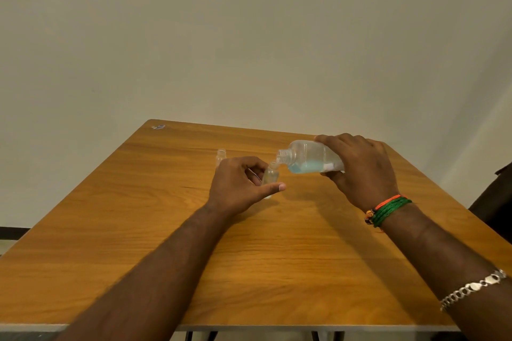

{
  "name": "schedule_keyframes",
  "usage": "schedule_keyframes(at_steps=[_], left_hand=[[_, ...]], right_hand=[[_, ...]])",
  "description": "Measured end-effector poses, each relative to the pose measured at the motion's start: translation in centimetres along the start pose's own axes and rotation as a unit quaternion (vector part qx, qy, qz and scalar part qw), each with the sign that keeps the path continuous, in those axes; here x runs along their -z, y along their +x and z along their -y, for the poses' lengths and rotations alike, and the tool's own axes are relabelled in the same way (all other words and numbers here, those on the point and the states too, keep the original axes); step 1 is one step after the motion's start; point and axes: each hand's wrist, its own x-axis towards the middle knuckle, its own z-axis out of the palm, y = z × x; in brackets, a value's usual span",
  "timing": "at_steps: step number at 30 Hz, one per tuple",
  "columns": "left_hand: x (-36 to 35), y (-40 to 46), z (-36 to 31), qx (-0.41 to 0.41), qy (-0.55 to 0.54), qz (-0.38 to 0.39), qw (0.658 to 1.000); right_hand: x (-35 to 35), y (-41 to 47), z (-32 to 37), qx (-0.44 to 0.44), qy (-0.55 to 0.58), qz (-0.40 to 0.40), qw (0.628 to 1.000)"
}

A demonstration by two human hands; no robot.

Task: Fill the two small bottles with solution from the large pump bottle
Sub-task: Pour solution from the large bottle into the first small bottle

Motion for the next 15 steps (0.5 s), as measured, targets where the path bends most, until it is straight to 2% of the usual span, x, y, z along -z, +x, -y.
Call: schedule_keyframes(at_steps=[15], left_hand=[[-0.08, 0.05, -0.06, 0.005, 0.002, -0.003, 1.000]], right_hand=[[0.06, -0.05, 0.06, -0.006, 0.007, 0.011, 1.000]])
